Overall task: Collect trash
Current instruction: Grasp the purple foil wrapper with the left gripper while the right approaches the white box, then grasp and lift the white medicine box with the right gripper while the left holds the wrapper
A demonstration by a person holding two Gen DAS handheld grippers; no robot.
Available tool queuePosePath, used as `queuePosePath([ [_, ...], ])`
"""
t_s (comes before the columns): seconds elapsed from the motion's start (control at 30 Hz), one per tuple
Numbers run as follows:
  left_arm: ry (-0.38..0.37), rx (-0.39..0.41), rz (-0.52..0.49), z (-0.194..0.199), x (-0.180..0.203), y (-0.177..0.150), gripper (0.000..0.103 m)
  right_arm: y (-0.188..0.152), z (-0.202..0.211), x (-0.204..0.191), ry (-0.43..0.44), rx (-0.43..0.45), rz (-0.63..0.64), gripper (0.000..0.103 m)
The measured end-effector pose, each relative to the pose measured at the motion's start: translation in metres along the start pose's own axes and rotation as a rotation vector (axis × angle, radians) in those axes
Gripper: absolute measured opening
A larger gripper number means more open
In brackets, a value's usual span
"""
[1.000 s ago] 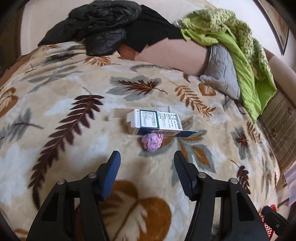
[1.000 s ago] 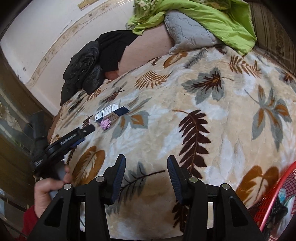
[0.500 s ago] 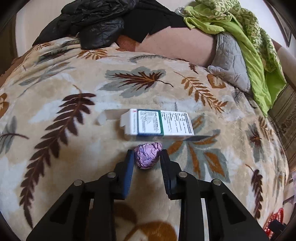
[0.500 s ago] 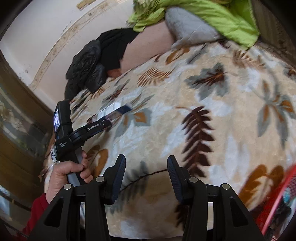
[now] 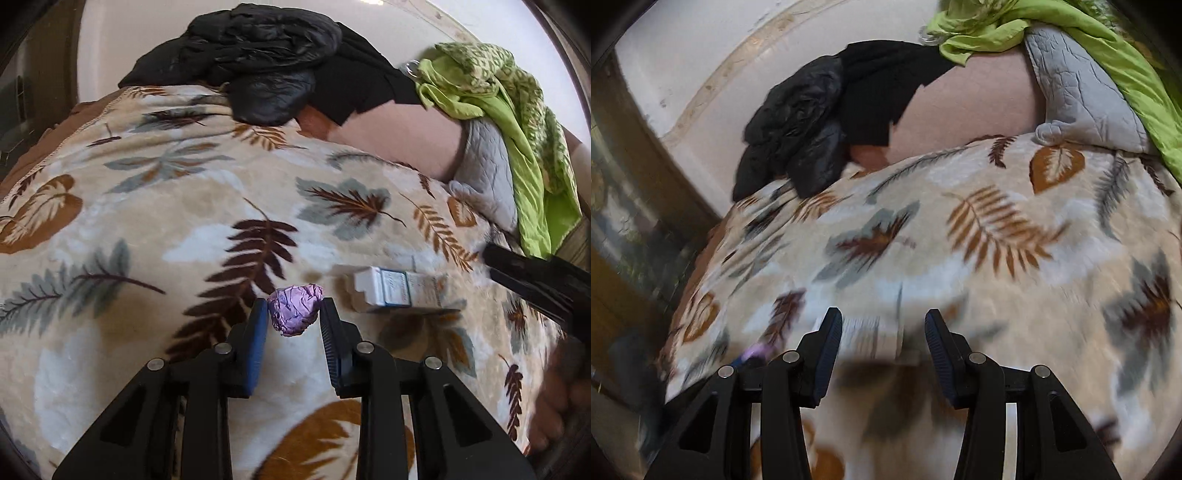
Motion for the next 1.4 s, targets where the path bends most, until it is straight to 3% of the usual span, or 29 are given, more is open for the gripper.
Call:
queuePosePath([
  [0.1, 0.0, 0.0, 0.008, 0.0, -0.007, 0.002, 0.028, -0.007, -0.03, 0.018, -0.012, -0.064, -0.085, 0.046],
  [0.2, 0.006, 0.006, 0.008, 0.001, -0.014, 0.005, 0.028, -0.027, -0.033, 0.024, 0.023, -0.117, -0.155, 0.045],
  [0.37, 0.008, 0.008, 0.039, 0.002, -0.026, 0.008, 0.028, -0.08, -0.004, -0.018, 0.187, -0.242, -0.133, 0.045],
  [0.43, 0.012, 0.01, 0.055, 0.004, -0.03, 0.009, 0.028, -0.087, 0.011, -0.034, 0.241, -0.252, -0.102, 0.045],
  [0.57, 0.015, 0.02, 0.058, 0.006, -0.03, 0.01, 0.028, -0.057, 0.03, -0.049, 0.207, -0.12, 0.037, 0.051],
  [0.67, 0.017, 0.022, 0.054, 0.007, -0.028, 0.009, 0.028, -0.029, 0.015, -0.047, 0.168, -0.061, 0.053, 0.055],
  [0.83, 0.021, 0.028, 0.04, 0.008, -0.027, 0.01, 0.028, -0.012, -0.04, -0.028, 0.102, -0.112, 0.012, 0.057],
  [1.0, 0.022, 0.024, 0.052, 0.006, -0.033, 0.011, 0.028, -0.035, -0.054, -0.026, 0.214, -0.241, -0.092, 0.058],
  [1.1, 0.018, 0.024, 0.062, 0.005, -0.035, 0.012, 0.028, -0.047, -0.039, -0.045, 0.259, -0.26, -0.012, 0.061],
  [1.23, 0.015, 0.029, 0.05, 0.007, -0.03, 0.012, 0.028, -0.065, -0.036, -0.07, 0.17, -0.254, 0.218, 0.067],
  [1.4, 0.024, 0.037, 0.042, 0.011, -0.03, 0.012, 0.028, -0.087, -0.035, -0.078, 0.117, -0.252, 0.314, 0.066],
])
Point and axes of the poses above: each gripper's, at about its wrist camera, not at the fingertips, and z roughly against the way its jaws point, x to its right, y to its top, the point moved 4 cm from there along -z, roughly the way its jaws point, and after that the axes turned 9 degrees about x, right-handed, at the moved point
